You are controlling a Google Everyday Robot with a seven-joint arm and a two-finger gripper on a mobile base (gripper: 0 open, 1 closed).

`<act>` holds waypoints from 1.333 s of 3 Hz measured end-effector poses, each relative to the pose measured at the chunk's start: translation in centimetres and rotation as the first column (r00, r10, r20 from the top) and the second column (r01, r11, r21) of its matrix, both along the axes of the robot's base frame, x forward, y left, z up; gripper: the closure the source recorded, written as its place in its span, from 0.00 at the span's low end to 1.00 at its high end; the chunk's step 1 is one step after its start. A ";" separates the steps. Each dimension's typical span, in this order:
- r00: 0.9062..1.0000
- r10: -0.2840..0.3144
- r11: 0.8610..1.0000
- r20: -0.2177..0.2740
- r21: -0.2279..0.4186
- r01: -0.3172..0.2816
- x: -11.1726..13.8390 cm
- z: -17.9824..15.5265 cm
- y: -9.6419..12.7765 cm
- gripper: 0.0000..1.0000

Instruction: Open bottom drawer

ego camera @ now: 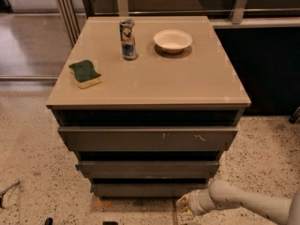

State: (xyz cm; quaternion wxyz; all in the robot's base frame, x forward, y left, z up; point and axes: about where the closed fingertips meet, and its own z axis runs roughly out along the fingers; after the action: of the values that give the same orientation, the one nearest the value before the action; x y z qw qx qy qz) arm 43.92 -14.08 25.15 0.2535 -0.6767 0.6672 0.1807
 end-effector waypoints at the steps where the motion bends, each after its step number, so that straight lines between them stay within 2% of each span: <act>1: 1.000 0.002 1.000 0.011 0.015 -0.002 0.7 -1.3 0.6 0.04; 2: 1.000 0.001 1.000 0.020 0.024 -0.001 1.3 -2.1 1.0 0.00; 4: 0.999 -0.009 1.000 0.031 0.018 0.008 4.1 -4.7 2.4 0.00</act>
Offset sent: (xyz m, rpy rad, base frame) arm 0.0317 0.0094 -0.0314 0.0305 -0.0557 -0.0174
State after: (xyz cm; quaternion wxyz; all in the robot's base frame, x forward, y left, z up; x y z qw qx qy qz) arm 48.07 -11.64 20.44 0.2707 -0.6742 0.6645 0.1750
